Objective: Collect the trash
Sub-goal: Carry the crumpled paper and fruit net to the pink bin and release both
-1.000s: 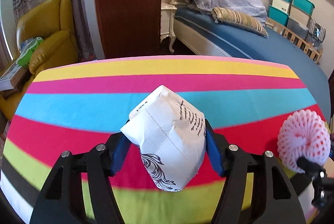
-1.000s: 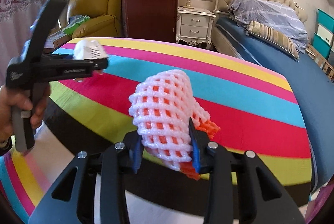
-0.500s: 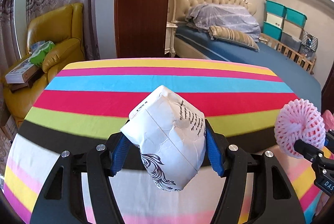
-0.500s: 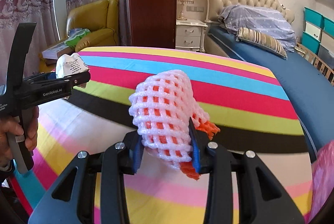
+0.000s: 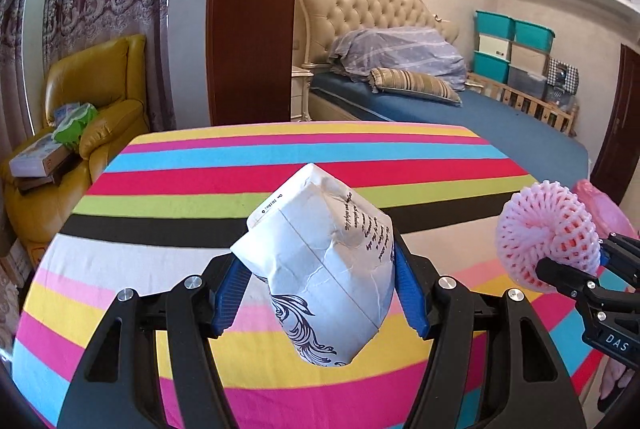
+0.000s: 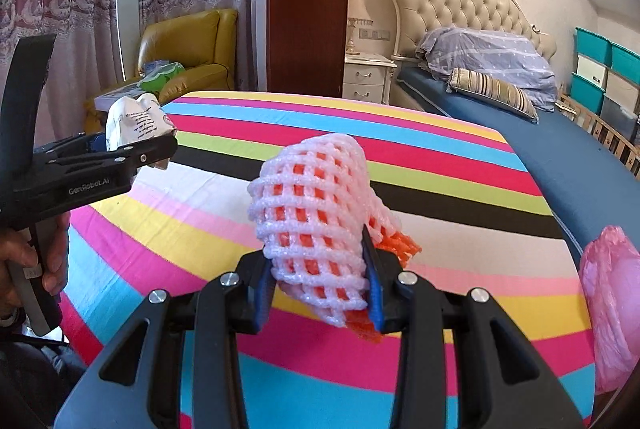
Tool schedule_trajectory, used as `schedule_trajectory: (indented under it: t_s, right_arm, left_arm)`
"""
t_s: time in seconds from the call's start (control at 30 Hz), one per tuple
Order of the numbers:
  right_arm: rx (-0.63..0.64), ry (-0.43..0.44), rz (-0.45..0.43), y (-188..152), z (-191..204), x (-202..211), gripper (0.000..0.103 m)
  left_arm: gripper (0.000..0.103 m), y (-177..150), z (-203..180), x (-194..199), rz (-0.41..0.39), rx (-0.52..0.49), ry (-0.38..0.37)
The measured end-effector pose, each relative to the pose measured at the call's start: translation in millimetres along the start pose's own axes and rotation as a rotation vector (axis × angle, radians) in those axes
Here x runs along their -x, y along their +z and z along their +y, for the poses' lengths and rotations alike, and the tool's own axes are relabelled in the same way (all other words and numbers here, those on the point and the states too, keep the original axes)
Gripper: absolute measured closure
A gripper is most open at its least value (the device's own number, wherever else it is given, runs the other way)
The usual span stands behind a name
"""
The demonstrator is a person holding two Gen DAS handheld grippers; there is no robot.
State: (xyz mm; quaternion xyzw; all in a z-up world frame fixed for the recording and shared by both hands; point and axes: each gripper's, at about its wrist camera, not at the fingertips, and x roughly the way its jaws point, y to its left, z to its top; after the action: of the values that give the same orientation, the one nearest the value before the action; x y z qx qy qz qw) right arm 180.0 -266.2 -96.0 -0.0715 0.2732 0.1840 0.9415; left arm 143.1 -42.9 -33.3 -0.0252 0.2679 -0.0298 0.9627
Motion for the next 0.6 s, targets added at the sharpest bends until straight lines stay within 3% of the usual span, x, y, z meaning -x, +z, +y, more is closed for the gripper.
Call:
schedule_trajectory:
  t_s: [0.6]
  right_arm:
    - [-0.09, -0.08, 0.001, -23, -40, 27, 0.066]
  left_arm:
    - [0.042, -20, -34, -3, 0.018, -0.068, -0.094]
